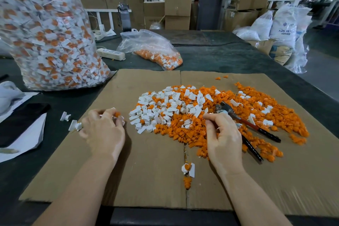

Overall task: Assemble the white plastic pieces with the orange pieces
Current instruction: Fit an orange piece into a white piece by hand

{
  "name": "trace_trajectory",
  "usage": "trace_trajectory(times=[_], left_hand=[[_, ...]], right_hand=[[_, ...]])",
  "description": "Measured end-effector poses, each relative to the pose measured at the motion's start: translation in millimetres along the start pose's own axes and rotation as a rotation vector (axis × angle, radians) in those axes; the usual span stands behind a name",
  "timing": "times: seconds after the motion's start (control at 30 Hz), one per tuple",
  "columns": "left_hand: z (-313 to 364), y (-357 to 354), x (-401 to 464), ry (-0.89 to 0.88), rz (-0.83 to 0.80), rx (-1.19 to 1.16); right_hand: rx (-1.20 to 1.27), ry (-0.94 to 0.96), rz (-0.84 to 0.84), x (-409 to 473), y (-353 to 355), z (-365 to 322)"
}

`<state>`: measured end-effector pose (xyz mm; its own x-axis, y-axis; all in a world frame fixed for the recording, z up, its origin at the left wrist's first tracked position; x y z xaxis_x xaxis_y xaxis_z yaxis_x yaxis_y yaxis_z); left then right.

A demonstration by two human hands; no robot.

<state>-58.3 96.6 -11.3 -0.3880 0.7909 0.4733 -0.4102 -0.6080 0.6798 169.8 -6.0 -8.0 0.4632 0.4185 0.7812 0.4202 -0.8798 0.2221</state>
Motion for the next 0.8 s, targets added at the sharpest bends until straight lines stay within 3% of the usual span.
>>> trace_trajectory(times=[0.23,0.37,0.6,0.8], left_hand=[[2,-2,0,-0.003,-0.009,-0.003],[21,-1,-12,-0.168,-0.01,-0.173],[67,-3,-53,-0.501,-0.375,-0.469],[101,-7,-88,-0.803,-0.64,-0.495]], right_hand=[[-0.009,-0.012,-0.019,-1,1,1],[-0.022,-0.07,-0.02,-1,1,1],[0.163,-0.463,0.003,4,3,13],[0.183,-0.555,0.05,10,5,15]])
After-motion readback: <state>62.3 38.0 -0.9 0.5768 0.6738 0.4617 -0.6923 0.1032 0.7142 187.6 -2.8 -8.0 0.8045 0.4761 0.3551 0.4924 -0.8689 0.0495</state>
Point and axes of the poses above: each hand's wrist, its own x-axis towards the middle knuckle, its own y-axis out of the back of the hand, z = x × y, the point moved 2 cm from there along x, towards the middle knuckle, and after that the axes turned 13 degrees about z, right-handed, at the moved point
